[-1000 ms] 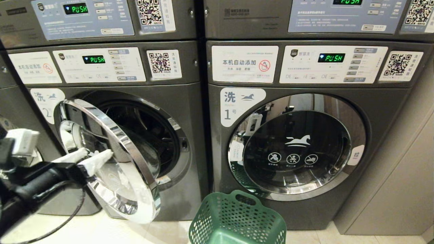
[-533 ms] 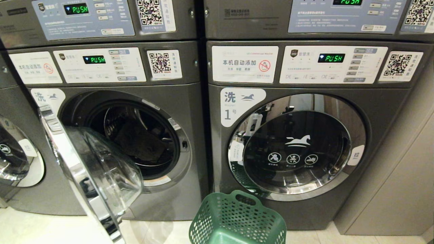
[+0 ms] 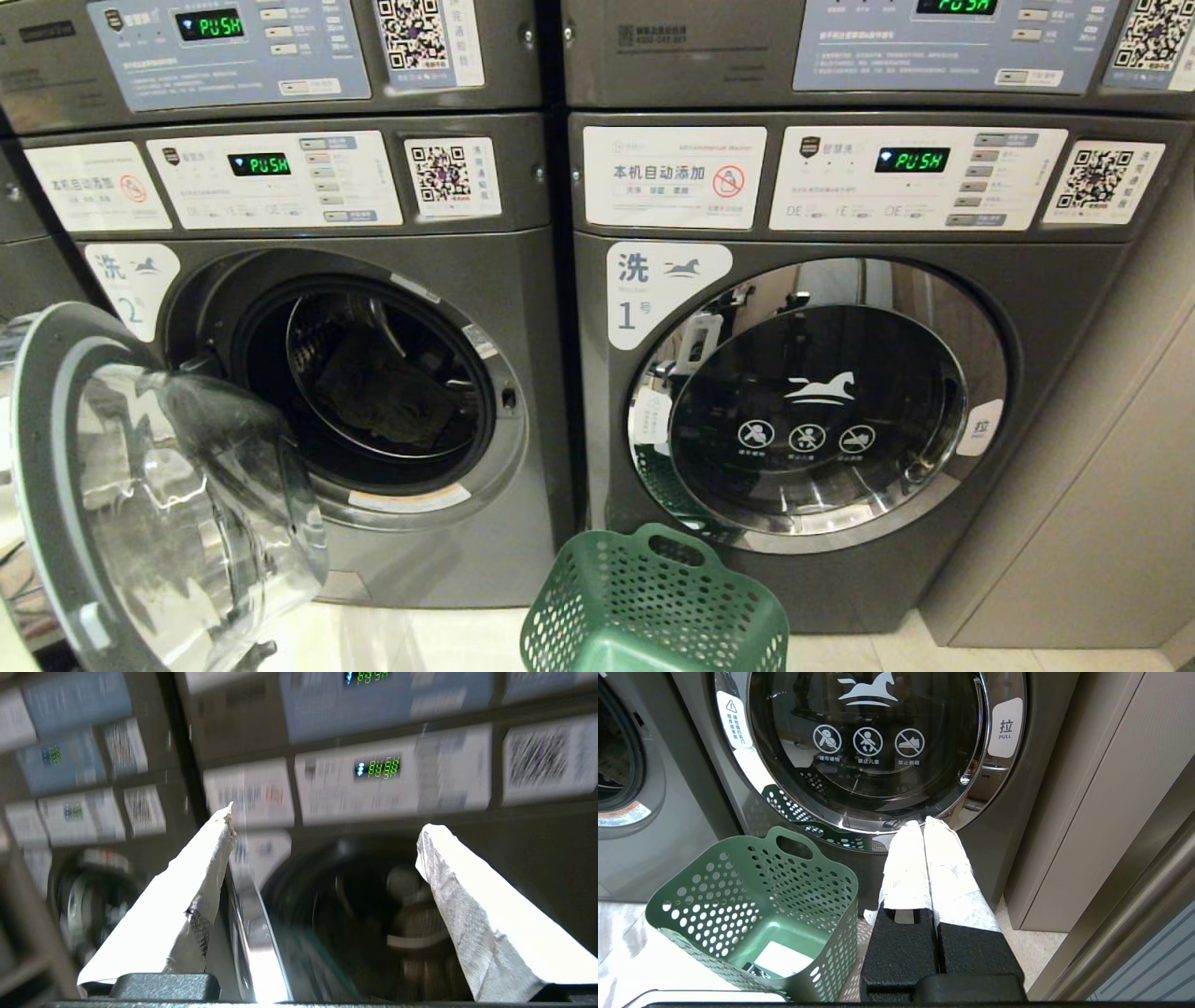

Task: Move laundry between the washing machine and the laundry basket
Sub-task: Open the lid of the washing machine

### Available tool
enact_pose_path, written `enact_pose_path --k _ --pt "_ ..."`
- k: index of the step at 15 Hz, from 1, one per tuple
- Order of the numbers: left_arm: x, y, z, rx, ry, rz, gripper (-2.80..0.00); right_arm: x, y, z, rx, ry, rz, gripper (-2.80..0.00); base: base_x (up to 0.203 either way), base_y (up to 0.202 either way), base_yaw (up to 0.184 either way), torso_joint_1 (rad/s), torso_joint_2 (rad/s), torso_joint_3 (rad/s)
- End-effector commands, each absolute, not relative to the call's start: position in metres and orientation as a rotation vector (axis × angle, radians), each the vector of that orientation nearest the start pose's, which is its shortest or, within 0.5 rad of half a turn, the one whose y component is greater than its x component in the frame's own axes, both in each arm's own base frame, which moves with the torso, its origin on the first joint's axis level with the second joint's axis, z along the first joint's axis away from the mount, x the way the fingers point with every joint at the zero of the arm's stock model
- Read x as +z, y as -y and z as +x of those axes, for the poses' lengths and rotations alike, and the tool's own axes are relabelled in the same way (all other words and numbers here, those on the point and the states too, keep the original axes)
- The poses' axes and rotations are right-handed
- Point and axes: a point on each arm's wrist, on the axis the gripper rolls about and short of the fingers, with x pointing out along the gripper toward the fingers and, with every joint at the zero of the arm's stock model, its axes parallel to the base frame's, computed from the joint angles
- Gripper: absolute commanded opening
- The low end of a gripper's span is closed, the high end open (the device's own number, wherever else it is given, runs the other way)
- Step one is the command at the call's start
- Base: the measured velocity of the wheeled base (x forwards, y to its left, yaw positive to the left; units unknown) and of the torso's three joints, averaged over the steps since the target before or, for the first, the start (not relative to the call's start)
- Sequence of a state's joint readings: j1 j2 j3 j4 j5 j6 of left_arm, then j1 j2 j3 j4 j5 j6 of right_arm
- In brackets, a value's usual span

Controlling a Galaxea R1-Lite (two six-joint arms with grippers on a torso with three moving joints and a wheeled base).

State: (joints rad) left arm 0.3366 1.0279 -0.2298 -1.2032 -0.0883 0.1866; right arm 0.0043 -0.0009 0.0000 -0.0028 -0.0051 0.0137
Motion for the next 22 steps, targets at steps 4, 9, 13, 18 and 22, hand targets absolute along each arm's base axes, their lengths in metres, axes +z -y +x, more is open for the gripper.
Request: enact_pose_path --k 4,9,13,18,22 --pt "0.14 -0.05 0.131 0.465 -0.075 0.114 0.0 0.076 0.0 -0.023 -0.001 0.005 0.014 -2.8 0.0 0.0 0.0 0.0 0.0 0.0" --pt "0.117 -0.071 0.141 0.737 -0.251 0.081 0.0 0.076 0.0 -0.023 0.0 0.005 0.014 -2.8 0.0 0.0 0.0 0.0 0.0 0.0" --pt "0.121 -0.092 0.128 0.846 -0.233 0.057 0.0 0.076 0.0 -0.023 0.0 0.005 0.014 -2.8 0.0 0.0 0.0 0.0 0.0 0.0" --pt "0.127 -0.067 0.128 0.522 -0.176 0.097 0.0 0.076 0.0 -0.023 0.0 0.005 0.014 -2.8 0.0 0.0 0.0 0.0 0.0 0.0" --pt "0.129 -0.047 0.121 0.397 -0.168 0.109 0.0 0.076 0.0 -0.023 0.0 0.005 0.014 -2.8 0.0 0.0 0.0 0.0 0.0 0.0"
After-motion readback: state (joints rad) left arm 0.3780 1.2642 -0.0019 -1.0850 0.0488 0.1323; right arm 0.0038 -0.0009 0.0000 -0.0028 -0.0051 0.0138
